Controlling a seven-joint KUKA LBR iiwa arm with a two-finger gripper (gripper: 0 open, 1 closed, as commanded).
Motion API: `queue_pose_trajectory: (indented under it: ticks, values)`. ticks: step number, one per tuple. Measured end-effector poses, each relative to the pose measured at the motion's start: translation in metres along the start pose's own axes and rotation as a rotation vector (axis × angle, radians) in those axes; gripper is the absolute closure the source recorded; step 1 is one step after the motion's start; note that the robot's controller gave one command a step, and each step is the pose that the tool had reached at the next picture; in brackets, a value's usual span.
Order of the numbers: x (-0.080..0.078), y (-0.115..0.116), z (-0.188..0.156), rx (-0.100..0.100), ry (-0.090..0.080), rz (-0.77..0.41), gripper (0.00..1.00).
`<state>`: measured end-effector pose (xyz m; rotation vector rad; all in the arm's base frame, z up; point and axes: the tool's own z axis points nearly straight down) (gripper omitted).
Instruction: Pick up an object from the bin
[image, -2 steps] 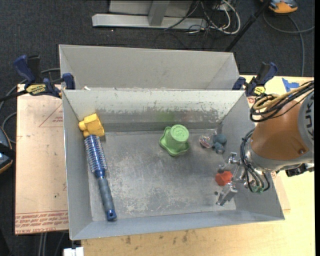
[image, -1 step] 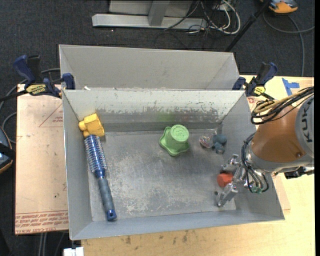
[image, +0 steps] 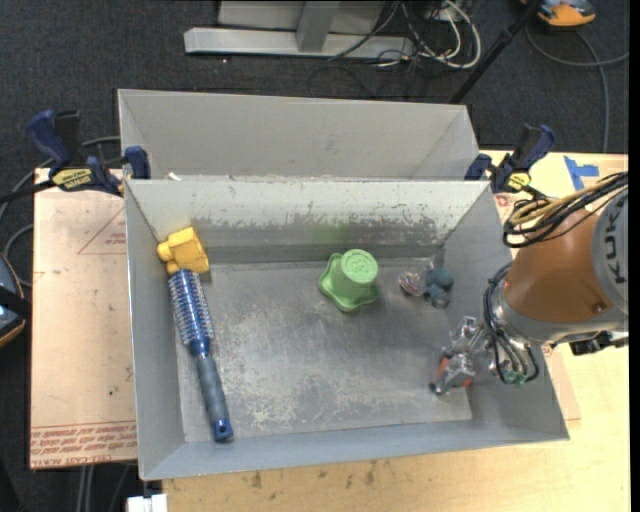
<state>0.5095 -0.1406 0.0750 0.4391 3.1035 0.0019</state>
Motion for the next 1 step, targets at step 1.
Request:
queue_pose_trajectory:
  ticks: [1]
  values:
    - [0.0011, -0.0003, -0.1637, 0.001, -0.004, -0.026, 1.00]
